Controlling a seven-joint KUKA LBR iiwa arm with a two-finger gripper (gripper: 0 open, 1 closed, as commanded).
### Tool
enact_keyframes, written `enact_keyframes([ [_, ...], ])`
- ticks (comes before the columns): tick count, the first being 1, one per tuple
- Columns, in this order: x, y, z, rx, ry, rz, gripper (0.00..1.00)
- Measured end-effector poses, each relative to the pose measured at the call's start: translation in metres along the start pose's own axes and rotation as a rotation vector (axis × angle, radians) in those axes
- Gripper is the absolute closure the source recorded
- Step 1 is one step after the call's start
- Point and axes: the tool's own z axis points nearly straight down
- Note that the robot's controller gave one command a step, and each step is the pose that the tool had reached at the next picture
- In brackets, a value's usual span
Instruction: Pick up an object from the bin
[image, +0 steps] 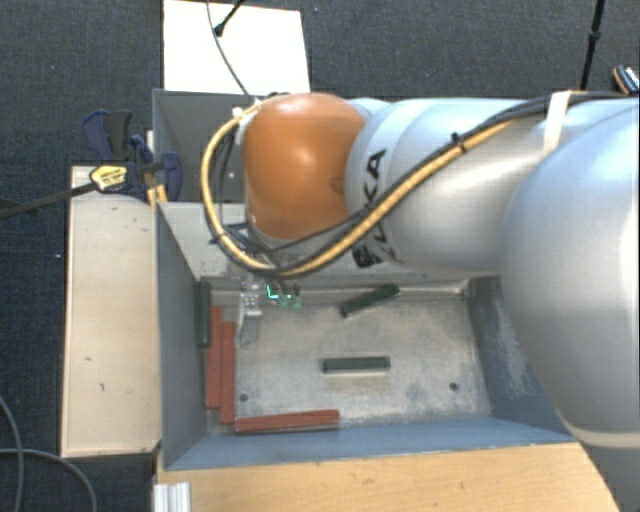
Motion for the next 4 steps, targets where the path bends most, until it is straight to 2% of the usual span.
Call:
enact_keyframes([
  [1, 0.002, -0.067, 0.105, 0.002, -0.003, -0.480, 0.00],
  [2, -0.018, -0.162, 0.092, 0.005, -0.010, -0.498, 0.00],
  [3, 0.085, -0.199, 0.111, 0.001, -0.002, -0.361, 0.00],
  [4, 0.034, -0.184, 0.124, 0.000, -0.012, -0.358, 0.00],
])
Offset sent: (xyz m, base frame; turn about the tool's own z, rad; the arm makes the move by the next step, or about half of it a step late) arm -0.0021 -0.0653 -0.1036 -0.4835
